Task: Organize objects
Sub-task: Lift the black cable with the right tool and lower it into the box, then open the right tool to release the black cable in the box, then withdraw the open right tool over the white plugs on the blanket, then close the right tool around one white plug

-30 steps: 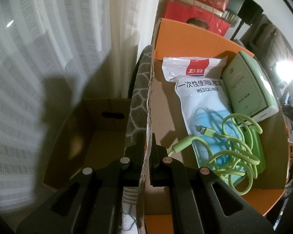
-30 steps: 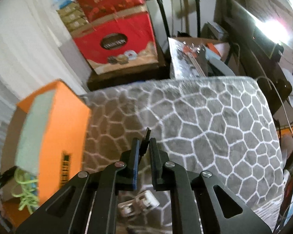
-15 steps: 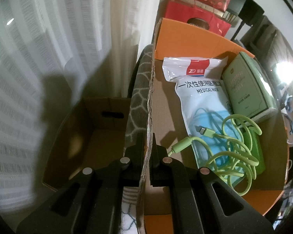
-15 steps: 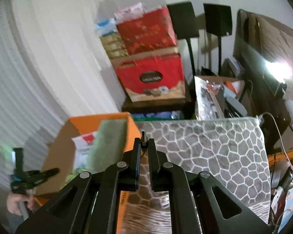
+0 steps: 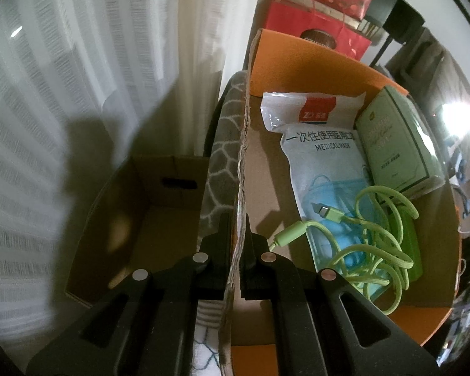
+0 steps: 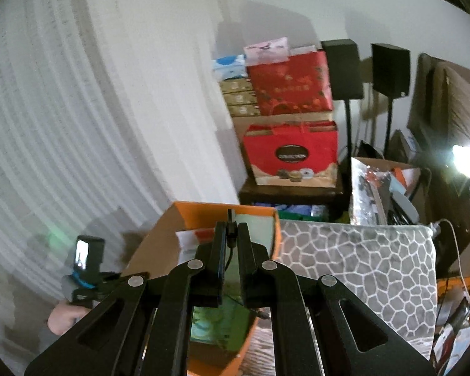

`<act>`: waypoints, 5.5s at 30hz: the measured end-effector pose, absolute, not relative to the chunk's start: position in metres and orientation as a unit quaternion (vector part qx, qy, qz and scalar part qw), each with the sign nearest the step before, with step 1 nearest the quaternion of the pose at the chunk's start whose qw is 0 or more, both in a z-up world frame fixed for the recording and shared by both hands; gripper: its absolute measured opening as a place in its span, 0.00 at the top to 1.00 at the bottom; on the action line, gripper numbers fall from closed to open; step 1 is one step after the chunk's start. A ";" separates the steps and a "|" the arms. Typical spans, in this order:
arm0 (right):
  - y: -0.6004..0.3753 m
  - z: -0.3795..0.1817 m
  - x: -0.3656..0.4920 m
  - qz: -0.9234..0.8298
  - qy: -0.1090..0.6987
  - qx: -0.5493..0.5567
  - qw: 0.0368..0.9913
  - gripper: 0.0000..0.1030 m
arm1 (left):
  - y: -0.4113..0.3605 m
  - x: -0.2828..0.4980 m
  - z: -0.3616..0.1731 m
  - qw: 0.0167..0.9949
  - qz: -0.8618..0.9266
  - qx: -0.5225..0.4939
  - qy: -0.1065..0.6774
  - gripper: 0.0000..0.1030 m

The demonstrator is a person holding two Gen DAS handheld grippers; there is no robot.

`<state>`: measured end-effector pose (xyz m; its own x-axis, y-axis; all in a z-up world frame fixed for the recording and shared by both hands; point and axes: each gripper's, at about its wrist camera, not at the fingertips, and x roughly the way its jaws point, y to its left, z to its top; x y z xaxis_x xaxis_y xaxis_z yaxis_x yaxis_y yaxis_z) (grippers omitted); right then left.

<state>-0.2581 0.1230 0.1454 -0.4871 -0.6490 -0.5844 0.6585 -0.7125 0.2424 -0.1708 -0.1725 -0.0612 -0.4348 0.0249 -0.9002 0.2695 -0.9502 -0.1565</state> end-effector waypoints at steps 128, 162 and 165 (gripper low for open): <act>0.166 0.002 -0.263 -0.851 0.083 0.451 0.256 0.01 | -0.171 -0.172 -0.063 0.105 -0.831 0.526 0.146 0.96; 0.184 -0.073 -0.325 -0.818 0.074 0.522 0.230 0.69 | -0.170 -0.168 -0.063 0.113 -0.830 0.525 0.152 0.96; 0.181 -0.076 -0.326 -0.817 0.076 0.521 0.236 0.75 | -0.170 -0.168 -0.064 0.113 -0.830 0.525 0.152 0.96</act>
<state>-0.3262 0.1811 -0.0761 -0.3453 -0.3069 -0.8869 0.4644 -0.8771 0.1227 -0.1677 -0.1697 -0.0638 -0.4231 -0.0288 -0.9056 0.3474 -0.9283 -0.1328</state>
